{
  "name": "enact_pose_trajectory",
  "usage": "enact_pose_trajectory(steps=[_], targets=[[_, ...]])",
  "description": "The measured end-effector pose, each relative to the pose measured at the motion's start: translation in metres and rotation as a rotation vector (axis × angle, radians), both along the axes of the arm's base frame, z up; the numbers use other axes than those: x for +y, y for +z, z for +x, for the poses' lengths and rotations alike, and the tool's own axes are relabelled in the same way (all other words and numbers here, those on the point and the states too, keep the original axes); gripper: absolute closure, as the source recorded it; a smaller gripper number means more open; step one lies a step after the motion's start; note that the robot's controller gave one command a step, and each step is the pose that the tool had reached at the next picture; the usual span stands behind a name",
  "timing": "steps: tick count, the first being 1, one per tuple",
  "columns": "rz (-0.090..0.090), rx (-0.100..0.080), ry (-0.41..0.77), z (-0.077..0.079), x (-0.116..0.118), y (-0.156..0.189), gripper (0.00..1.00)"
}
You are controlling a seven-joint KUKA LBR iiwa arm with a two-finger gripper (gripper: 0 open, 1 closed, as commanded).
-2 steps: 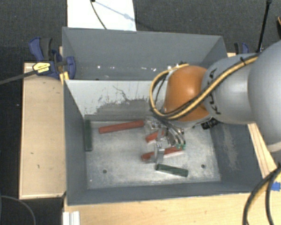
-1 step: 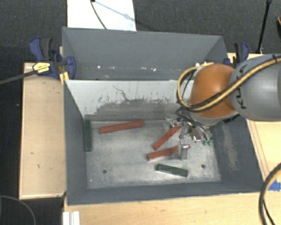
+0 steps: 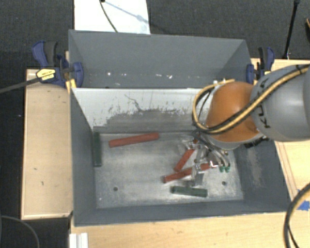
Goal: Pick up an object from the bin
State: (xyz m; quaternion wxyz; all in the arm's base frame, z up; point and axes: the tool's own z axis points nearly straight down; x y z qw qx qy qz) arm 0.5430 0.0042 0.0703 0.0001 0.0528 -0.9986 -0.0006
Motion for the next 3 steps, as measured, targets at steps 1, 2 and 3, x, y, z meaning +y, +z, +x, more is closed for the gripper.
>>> enact_pose_trajectory(steps=[1,2,3], targets=[[0.0,-0.003,-0.003,0.001,-0.001,0.001,1.0],[0.001,-0.001,0.227,-0.042,0.061,0.0,1.0],[-0.002,-0.011,0.216,-0.037,0.031,0.167,1.0]])
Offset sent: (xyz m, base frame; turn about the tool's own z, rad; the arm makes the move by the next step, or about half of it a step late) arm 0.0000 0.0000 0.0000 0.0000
